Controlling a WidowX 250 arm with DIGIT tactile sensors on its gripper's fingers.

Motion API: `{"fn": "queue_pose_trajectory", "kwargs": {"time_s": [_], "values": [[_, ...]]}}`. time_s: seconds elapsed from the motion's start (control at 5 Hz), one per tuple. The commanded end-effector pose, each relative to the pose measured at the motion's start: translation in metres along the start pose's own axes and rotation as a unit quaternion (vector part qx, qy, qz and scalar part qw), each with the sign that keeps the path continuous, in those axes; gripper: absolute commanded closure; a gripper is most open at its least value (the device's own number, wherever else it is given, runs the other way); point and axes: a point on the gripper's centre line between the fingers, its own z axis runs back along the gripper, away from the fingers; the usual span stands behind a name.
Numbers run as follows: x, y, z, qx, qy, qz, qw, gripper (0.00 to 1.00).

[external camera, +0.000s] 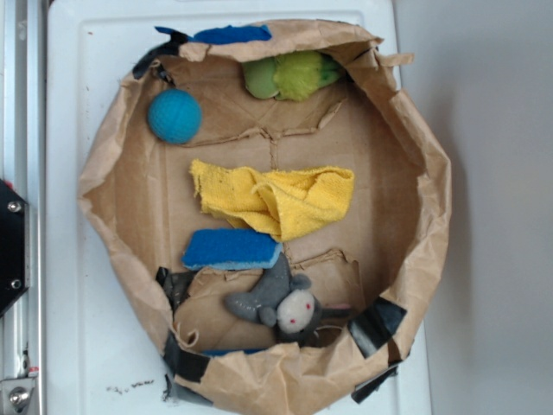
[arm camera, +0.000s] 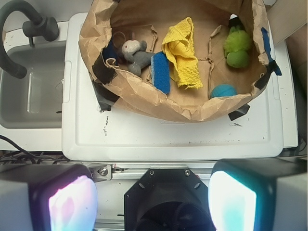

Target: Grab the blue ball.

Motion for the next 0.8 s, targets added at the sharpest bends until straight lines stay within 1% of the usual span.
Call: {"fn": "queue_pose_trajectory", "kwargs": {"time_s": [0.0, 0.2, 0.4, 0.6], "values": [[0.000, 0.000, 0.000, 0.000, 0.000, 0.000, 1.000, 0.00], [0.035, -0.006, -0.006, 0.001, 0.002, 0.029, 1.000, 0.00], [0.065, -0.011, -0.013, 0.002, 0.001, 0.036, 0.999, 0.00], [0.082, -0.008, -0.022, -0.014, -0.003, -0.020, 1.000, 0.00]]}}
